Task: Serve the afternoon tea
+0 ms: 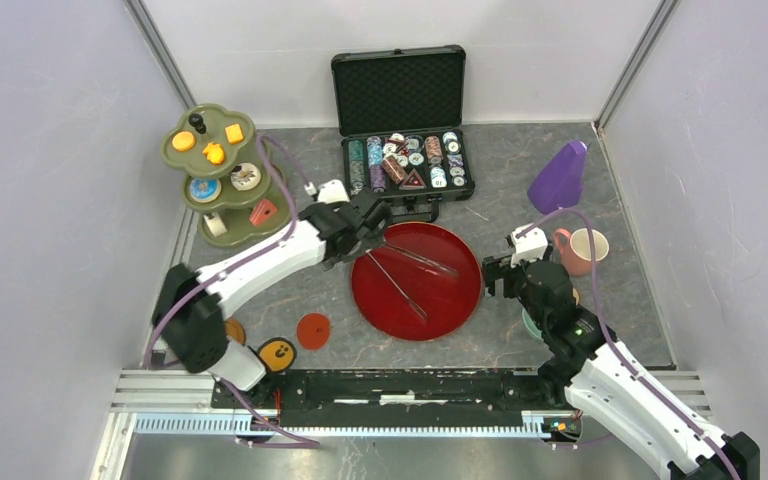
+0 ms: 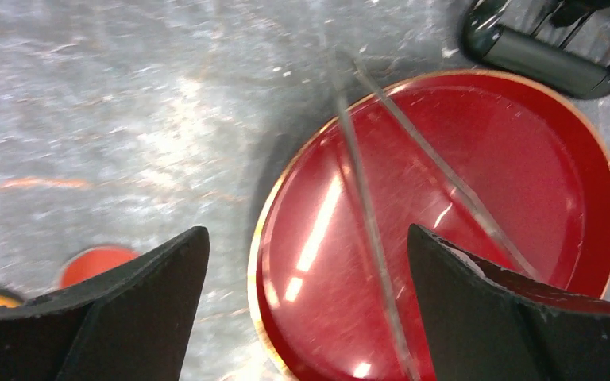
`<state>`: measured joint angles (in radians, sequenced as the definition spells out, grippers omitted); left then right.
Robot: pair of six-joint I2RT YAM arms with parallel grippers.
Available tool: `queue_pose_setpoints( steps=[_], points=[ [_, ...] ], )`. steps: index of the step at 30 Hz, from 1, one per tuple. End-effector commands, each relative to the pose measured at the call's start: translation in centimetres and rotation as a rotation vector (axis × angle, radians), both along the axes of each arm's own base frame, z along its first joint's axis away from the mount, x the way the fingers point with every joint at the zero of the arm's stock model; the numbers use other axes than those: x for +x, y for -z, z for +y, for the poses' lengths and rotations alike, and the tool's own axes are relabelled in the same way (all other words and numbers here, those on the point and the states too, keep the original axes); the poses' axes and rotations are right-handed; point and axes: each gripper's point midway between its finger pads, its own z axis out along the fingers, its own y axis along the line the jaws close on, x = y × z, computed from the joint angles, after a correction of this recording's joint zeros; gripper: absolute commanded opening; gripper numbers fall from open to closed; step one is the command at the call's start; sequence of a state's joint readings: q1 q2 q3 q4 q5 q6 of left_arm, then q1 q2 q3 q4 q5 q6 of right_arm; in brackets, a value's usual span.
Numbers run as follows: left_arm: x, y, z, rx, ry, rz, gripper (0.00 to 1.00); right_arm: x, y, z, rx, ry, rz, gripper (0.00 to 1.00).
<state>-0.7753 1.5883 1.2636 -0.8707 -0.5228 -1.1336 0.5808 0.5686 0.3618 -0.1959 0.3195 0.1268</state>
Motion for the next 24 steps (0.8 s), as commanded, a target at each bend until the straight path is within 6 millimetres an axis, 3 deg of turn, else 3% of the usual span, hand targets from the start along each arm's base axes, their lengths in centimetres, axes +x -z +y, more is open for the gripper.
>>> queue_pose_setpoints(
  steps=[1, 4, 7, 10, 14, 18, 24],
  points=[
    [-4.9, -0.7, 5.2, 0.103, 0.059, 0.061, 1.00, 0.5, -1.6, 0.3, 0.032, 0.002, -0.064, 0.98],
    [-9.8, 1.7, 7.4, 0.042, 0.010, 0.172, 1.00, 0.6, -1.3, 0.4, 0.021, -0.002, -0.045, 0.98],
    [-14.0, 4.3, 8.2, -0.043, -0.022, 0.286, 1.00, 0.4, -0.9, 0.4, 0.015, -0.005, -0.027, 0.98],
    [-16.4, 5.8, 9.4, -0.039, -0.061, 0.338, 1.00, 0.5, -1.2, 0.5, 0.023, -0.010, -0.043, 0.98],
    [-17.0, 6.5, 10.2, 0.029, -0.060, 0.364, 1.00, 0.7, -1.2, 0.6, 0.017, -0.009, -0.039, 0.98],
    [-16.6, 7.4, 9.4, 0.053, -0.047, 0.377, 1.00, 0.4, -0.4, 0.5, 0.005, -0.011, -0.008, 0.98],
    [-15.7, 9.7, 7.7, -0.057, -0.077, 0.327, 0.98, 0.5, -0.9, 0.3, 0.011, 0.000, -0.033, 0.98]
  ],
)
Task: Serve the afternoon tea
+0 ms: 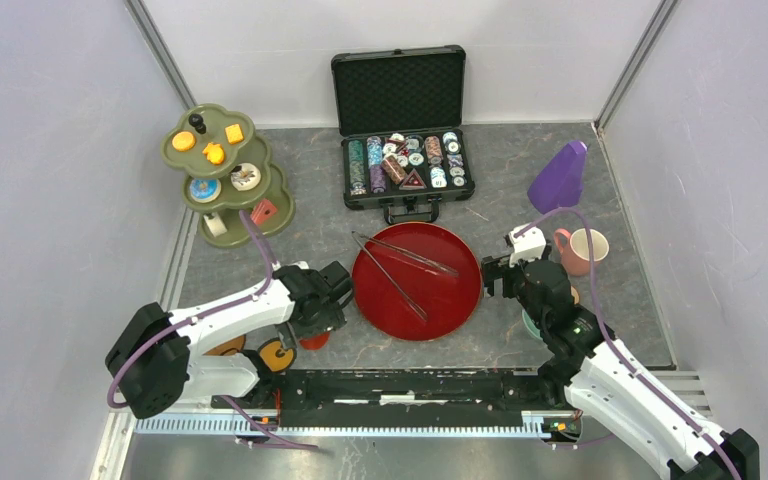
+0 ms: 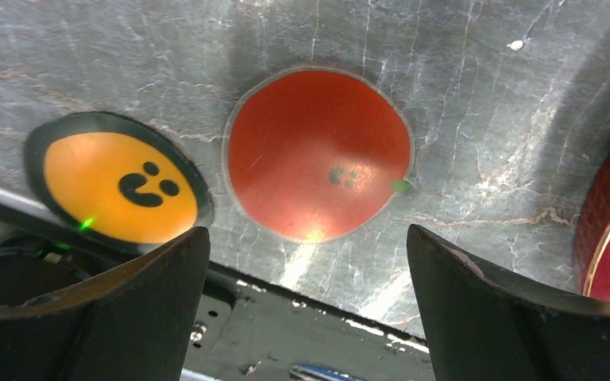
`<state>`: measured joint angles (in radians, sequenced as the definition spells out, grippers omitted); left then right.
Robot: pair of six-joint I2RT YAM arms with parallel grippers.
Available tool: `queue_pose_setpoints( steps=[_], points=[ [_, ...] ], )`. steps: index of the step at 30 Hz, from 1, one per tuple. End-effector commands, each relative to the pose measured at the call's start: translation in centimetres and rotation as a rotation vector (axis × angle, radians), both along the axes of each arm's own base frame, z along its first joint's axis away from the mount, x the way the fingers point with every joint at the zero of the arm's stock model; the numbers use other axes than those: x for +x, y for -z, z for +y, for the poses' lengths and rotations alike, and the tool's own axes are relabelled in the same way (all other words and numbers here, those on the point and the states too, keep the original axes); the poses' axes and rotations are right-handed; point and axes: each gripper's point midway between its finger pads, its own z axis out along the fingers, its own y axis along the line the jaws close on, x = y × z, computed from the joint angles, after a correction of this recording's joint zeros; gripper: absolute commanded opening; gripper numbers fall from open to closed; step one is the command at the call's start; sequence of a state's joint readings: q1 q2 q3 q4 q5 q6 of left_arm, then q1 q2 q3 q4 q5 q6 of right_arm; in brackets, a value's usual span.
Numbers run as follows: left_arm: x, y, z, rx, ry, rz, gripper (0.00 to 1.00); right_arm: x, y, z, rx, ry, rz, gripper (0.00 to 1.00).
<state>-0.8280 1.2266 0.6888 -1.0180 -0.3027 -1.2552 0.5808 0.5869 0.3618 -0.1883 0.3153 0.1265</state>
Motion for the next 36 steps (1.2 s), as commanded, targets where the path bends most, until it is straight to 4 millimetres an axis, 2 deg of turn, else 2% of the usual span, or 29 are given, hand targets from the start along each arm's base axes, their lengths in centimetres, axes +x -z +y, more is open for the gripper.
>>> queue_pose_setpoints(
  steps=[1, 8, 12, 18, 22, 27, 33, 36],
  points=[
    [1.2, 1.2, -1.9, -0.107, -0.085, -0.072, 0.98, 0.4, -1.0, 0.2, 0.012, 0.002, -0.035, 0.98],
    [2.0, 2.7, -1.7, -0.081, -0.109, -0.102, 0.95, 0.3, -0.6, 0.5, 0.010, -0.013, -0.016, 0.98],
    [3.5, 2.9, -1.6, -0.075, -0.109, -0.141, 0.88, 0.4, -0.6, 0.5, 0.009, -0.013, -0.015, 0.98],
    [5.8, 3.8, -0.2, -0.051, -0.135, -0.148, 0.82, 0.2, -0.4, 0.5, 0.005, -0.016, -0.004, 0.98],
    [8.7, 4.3, 0.8, -0.071, -0.167, -0.163, 0.76, 0.3, -0.3, 0.6, 0.003, -0.017, -0.004, 0.98],
    [13.2, 4.3, 1.9, -0.043, -0.161, -0.169, 0.75, 0.3, 0.1, 0.7, -0.006, -0.020, 0.014, 0.98],
    [18.4, 4.1, 1.2, -0.008, -0.125, -0.161, 0.75, 0.4, 0.1, 0.5, -0.009, -0.014, 0.012, 0.98],
    [19.6, 4.1, 1.4, 0.007, -0.138, -0.152, 0.75, 0.4, 0.1, 0.5, -0.011, -0.010, 0.016, 0.98]
  ],
)
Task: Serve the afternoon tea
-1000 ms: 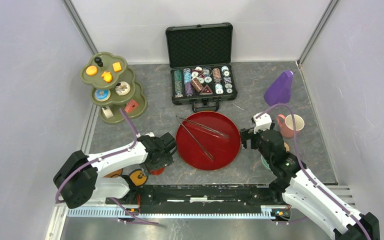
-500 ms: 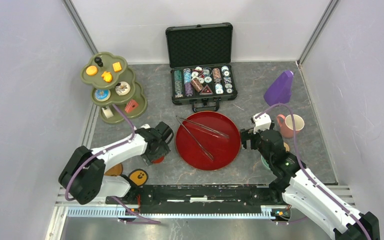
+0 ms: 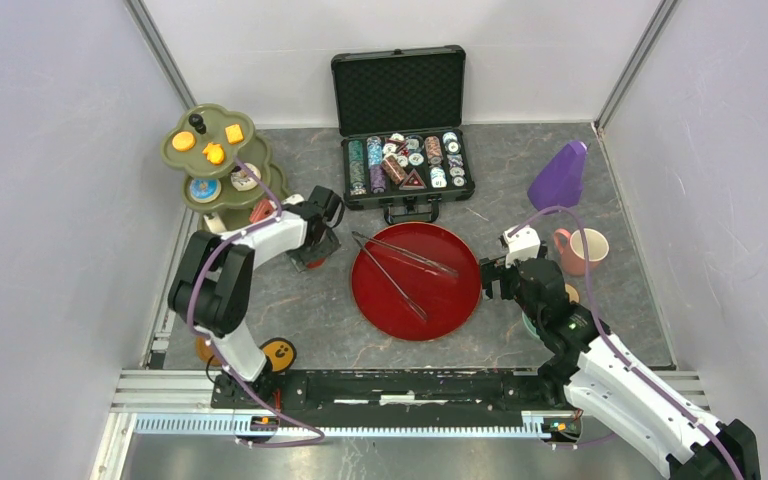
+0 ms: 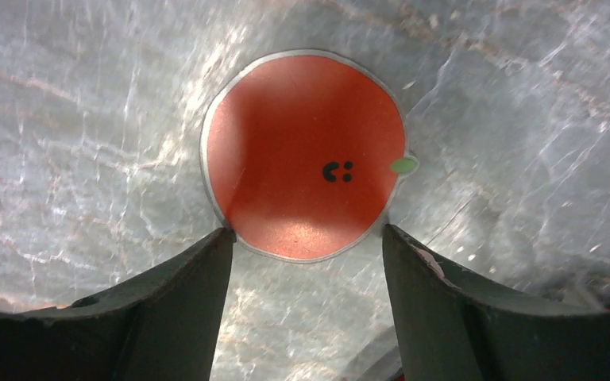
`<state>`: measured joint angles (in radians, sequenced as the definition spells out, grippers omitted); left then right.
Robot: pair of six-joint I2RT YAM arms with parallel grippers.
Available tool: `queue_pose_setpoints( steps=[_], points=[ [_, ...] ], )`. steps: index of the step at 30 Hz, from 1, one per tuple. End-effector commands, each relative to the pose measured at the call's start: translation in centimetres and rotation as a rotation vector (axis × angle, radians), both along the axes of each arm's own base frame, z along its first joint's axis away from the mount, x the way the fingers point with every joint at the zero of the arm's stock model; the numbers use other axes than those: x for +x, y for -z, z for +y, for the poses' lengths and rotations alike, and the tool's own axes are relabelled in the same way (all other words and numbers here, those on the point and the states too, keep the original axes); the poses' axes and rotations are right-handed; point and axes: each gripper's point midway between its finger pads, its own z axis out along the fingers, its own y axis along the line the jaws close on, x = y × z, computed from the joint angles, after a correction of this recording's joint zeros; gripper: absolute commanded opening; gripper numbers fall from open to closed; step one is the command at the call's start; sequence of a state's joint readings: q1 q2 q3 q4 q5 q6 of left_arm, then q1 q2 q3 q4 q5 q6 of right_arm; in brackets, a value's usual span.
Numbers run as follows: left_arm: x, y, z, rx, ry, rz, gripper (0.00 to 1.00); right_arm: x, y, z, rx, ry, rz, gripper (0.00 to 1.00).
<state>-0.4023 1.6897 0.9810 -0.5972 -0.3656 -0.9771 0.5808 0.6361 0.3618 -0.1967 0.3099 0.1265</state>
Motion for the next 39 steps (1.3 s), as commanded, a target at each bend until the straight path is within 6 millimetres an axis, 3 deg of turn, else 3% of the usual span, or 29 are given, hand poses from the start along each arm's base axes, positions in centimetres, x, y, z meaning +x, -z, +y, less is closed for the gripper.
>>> queue_pose_setpoints(
  steps=[1, 5, 9, 17, 21, 28, 34, 39],
  points=[
    [1.4, 2.0, 0.3, 0.022, 0.027, 0.032, 0.75, 0.4, -1.2, 0.4, 0.017, -0.005, -0.032, 0.98],
    [2.6, 1.0, 0.9, 0.040, 0.020, 0.000, 0.77, 0.5, -1.0, 0.4, 0.011, -0.001, -0.027, 0.98],
    [3.4, 0.0, 0.3, 0.013, 0.046, -0.022, 0.80, 0.5, -0.8, 0.3, 0.003, 0.000, -0.017, 0.98],
    [3.3, -3.5, -1.0, -0.070, 0.092, -0.087, 0.90, 0.6, -0.6, 0.4, -0.019, -0.007, 0.008, 0.98],
    [3.0, -7.8, -1.7, -0.132, 0.145, -0.167, 0.95, 0.9, -1.9, 0.6, -0.020, -0.012, -0.006, 0.98],
    [1.7, -17.4, -3.4, -0.230, 0.366, -0.363, 1.00, 1.9, -5.1, 0.8, -0.027, 0.003, -0.024, 0.98],
    [-1.2, -25.6, -7.1, -0.379, 0.723, -0.588, 1.00, 2.5, -6.8, 0.7, -0.036, 0.027, -0.029, 0.98],
    [-4.1, -31.2, -7.8, -0.377, 0.927, -0.794, 1.00, 2.6, -8.1, 0.4, -0.048, 0.047, -0.022, 0.98]
  ],
)
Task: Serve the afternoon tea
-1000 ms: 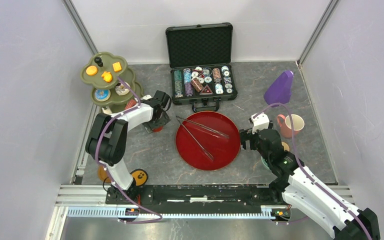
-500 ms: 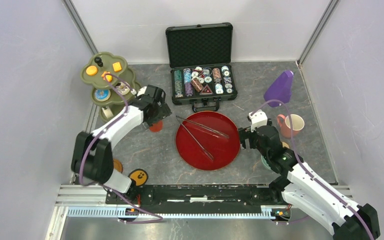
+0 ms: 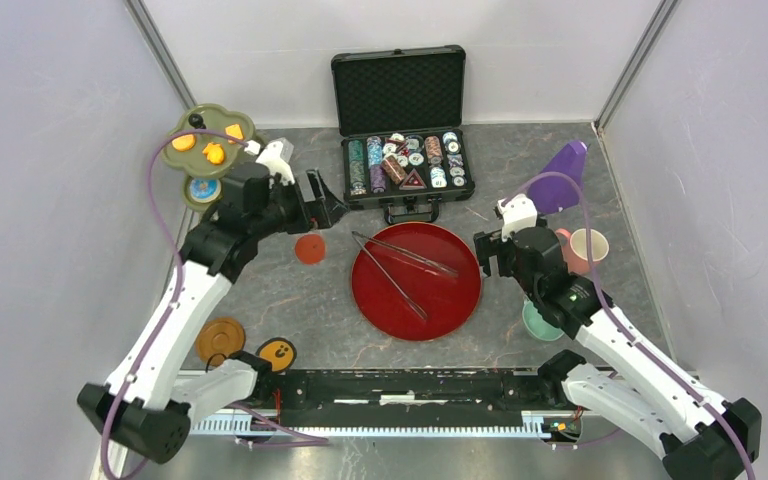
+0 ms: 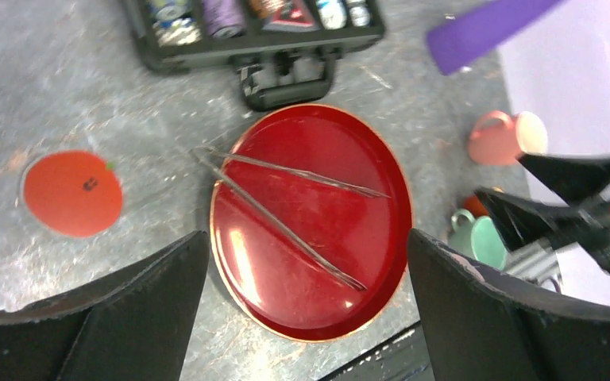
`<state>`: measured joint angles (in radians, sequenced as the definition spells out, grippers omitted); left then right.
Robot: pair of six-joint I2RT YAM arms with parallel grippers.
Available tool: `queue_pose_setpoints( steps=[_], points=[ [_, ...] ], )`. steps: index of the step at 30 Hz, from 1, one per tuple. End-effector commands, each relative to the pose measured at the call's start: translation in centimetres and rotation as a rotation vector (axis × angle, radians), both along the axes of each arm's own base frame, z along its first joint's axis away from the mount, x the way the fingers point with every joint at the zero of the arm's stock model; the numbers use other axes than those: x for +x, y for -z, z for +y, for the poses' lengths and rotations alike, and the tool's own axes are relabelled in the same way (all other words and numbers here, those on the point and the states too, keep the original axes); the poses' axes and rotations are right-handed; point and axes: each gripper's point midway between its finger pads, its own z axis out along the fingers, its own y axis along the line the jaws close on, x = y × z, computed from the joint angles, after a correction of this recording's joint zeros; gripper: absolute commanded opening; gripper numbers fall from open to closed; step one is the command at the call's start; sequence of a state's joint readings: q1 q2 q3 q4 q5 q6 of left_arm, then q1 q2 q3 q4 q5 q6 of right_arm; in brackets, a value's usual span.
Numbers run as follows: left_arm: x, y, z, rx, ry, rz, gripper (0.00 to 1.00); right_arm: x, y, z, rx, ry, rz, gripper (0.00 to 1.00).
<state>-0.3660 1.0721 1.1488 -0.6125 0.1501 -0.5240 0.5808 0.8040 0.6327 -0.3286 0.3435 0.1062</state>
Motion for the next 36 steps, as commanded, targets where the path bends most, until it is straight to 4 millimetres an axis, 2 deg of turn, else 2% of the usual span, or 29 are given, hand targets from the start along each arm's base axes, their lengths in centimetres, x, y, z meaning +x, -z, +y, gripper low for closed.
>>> queue_pose_setpoints(
  steps=[1, 5, 9, 14, 19, 22, 26, 32, 36],
  points=[
    [-2.8, -6.8, -1.5, 0.006, 0.263, -0.299, 1.00, 0.4, -3.0, -0.5, -0.008, 0.033, -0.036, 0.98],
    [-3.7, -7.4, -2.4, 0.051, 0.325, -0.360, 1.00, 0.1, -3.8, -2.1, -0.051, 0.097, -0.038, 0.98],
    [-5.2, -6.5, -3.7, 0.047, 0.418, -0.380, 1.00, -0.3, -4.4, -4.3, -0.106, 0.193, -0.037, 0.98],
    [-5.6, -5.6, -3.9, 0.075, 0.440, -0.401, 1.00, -0.5, -4.4, -6.3, -0.145, 0.303, -0.045, 0.98],
    [-5.2, -4.4, -4.0, 0.084, 0.436, -0.378, 1.00, -0.7, -2.2, -8.7, -0.162, 0.518, -0.016, 0.98],
    [-5.2, -4.0, -4.0, 0.089, 0.431, -0.371, 1.00, -1.0, -0.6, -11.0, -0.169, 0.677, 0.040, 0.98],
    [-5.1, -3.4, -3.8, 0.097, 0.424, -0.362, 1.00, -0.8, 2.5, -14.0, -0.041, 0.812, 0.127, 0.98],
    [-5.0, -2.9, -3.6, 0.110, 0.412, -0.355, 1.00, -0.6, 4.3, -14.2, 0.064, 0.888, 0.146, 0.99],
    [-4.9, -2.7, -3.6, 0.117, 0.412, -0.350, 1.00, -2.7, 5.7, -14.8, 0.067, 0.991, 0.216, 0.92]
  ],
)
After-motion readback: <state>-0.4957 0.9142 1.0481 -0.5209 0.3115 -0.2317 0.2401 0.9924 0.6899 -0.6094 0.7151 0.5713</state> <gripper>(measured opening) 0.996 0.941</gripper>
